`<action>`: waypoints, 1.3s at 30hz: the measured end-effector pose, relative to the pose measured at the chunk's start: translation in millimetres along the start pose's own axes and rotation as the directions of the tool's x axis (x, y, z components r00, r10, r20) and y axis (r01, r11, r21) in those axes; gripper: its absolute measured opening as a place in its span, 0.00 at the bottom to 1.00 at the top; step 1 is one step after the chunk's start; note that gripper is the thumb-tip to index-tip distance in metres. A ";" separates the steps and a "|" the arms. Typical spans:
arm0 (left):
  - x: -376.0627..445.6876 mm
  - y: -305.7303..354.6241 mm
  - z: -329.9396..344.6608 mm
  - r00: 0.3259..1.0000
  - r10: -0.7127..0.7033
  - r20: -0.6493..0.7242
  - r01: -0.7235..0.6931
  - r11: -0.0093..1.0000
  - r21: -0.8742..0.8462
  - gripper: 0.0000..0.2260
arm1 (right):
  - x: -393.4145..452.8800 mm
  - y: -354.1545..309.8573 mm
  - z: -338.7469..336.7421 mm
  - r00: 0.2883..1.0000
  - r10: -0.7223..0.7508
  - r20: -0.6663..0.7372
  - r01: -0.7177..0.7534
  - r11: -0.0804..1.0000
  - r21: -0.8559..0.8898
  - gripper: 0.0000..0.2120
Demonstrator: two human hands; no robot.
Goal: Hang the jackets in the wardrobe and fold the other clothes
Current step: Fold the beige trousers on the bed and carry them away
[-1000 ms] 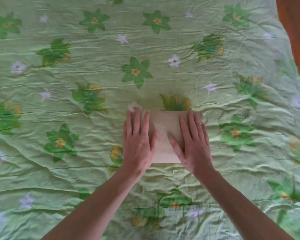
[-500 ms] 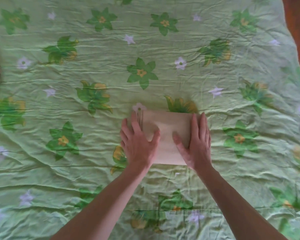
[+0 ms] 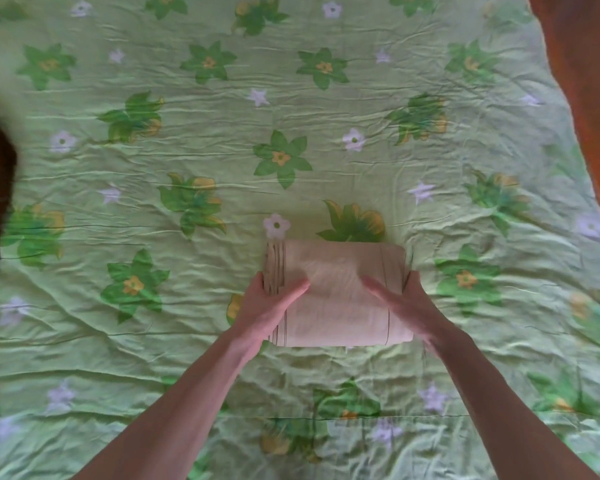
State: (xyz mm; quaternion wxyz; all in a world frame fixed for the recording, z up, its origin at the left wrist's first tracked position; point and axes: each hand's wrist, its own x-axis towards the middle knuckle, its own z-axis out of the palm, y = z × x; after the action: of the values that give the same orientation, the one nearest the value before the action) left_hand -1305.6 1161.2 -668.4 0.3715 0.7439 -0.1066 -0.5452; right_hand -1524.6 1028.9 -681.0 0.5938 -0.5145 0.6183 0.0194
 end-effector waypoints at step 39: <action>-522.8 247.6 129.8 0.695 0.465 0.549 -0.537 0.843 -0.033 0.27 | -630.4 -16.9 -214.7 0.660 -0.046 -0.750 0.646 0.543 0.536 0.32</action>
State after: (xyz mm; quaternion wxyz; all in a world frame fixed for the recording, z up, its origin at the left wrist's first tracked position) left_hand -1560.3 1225.8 -137.0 0.4117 0.5256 -0.4403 -0.6003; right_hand -1814.7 1271.2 -132.4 0.4844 -0.3005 0.6042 -0.5568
